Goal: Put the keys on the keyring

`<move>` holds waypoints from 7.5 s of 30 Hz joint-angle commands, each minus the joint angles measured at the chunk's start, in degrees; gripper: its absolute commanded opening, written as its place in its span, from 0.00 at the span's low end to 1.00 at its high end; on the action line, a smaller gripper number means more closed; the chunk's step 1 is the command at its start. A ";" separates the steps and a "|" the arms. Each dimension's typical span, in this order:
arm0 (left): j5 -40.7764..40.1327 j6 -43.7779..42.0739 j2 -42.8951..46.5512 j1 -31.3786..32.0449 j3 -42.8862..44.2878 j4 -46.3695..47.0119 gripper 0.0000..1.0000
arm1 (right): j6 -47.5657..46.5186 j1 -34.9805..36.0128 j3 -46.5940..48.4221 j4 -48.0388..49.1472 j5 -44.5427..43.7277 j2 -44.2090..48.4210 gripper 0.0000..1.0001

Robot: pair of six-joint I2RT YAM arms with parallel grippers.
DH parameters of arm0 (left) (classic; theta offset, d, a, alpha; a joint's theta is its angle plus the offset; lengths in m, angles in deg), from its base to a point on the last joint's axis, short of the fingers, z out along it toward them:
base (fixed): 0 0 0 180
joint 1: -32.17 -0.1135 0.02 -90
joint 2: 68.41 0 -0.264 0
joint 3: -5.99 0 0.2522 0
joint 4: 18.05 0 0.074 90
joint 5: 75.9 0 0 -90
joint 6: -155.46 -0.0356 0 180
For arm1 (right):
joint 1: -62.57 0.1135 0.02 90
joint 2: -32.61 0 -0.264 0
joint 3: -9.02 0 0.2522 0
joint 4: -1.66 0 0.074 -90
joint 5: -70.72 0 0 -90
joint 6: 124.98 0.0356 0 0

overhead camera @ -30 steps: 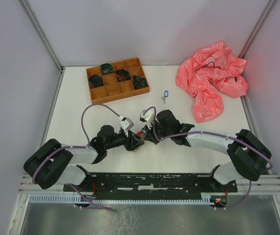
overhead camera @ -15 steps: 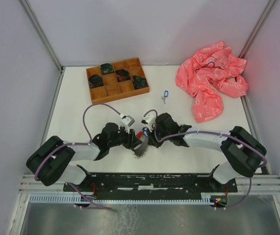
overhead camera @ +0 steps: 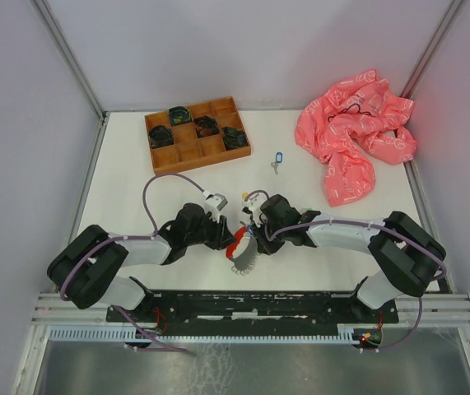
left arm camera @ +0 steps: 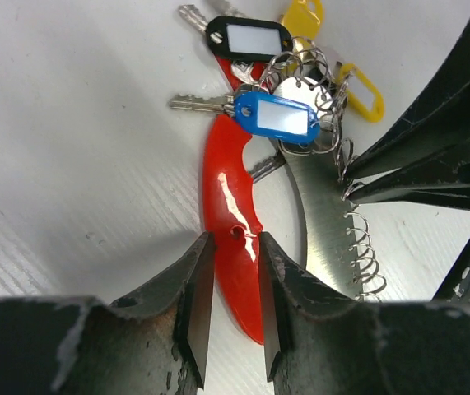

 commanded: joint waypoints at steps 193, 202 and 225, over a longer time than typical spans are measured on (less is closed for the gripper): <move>5.70 6.34 -2.92 -0.89 -9.84 38.74 0.30 | -15.27 -2.57 10.90 9.73 14.75 -0.15 0.01; 4.15 -4.87 2.59 -1.63 -13.25 41.12 0.35 | -14.64 -3.25 7.01 13.81 15.04 1.78 0.01; 22.10 -24.34 -16.93 -6.03 -11.24 65.99 0.34 | -16.15 -3.93 5.91 12.50 16.43 4.04 0.01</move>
